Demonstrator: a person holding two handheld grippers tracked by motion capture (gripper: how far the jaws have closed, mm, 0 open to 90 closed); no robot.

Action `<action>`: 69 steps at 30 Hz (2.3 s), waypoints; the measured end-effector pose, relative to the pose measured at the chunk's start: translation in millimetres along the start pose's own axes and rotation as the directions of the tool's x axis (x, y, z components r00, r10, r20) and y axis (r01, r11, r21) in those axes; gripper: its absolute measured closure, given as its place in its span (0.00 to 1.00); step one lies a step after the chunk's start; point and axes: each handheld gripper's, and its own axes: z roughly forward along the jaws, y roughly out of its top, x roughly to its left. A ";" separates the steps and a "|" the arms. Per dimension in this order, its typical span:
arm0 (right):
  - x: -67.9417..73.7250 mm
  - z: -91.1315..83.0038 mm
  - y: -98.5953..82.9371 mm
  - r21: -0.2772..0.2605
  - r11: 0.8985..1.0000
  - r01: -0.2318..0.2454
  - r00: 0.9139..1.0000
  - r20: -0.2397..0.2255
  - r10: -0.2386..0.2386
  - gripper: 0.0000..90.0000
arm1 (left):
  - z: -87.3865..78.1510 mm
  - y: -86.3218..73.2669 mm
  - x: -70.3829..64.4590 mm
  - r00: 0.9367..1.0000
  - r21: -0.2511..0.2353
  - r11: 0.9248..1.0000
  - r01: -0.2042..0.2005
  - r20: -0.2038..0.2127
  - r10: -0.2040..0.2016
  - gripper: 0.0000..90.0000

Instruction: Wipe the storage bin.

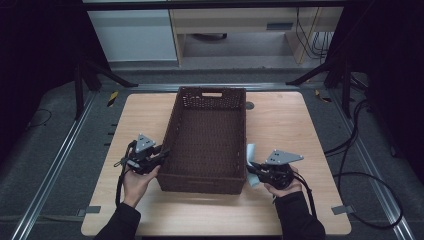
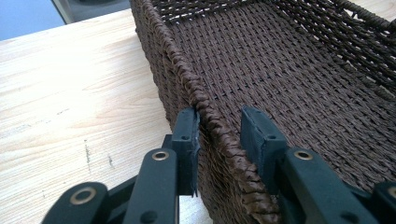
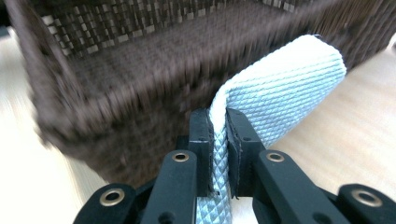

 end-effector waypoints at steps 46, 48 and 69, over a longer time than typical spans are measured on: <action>20.9 -27.2 4.5 -0.092 0.995 0.044 0.999 0.003 -0.044 0.91 | 4.6 2.8 -0.5 1.000 -0.001 1.000 0.000 -0.008 0.000 0.74; 21.3 -24.5 -0.5 -0.061 0.997 0.039 0.999 -0.002 -0.039 0.91 | 4.6 2.8 -0.5 1.000 -0.001 1.000 0.001 -0.008 -0.001 0.74; 28.5 -32.7 -0.9 -0.062 0.996 0.056 0.998 0.006 -0.056 0.91 | 12.3 8.1 0.6 1.000 0.000 1.000 -0.005 -0.019 0.005 0.74</action>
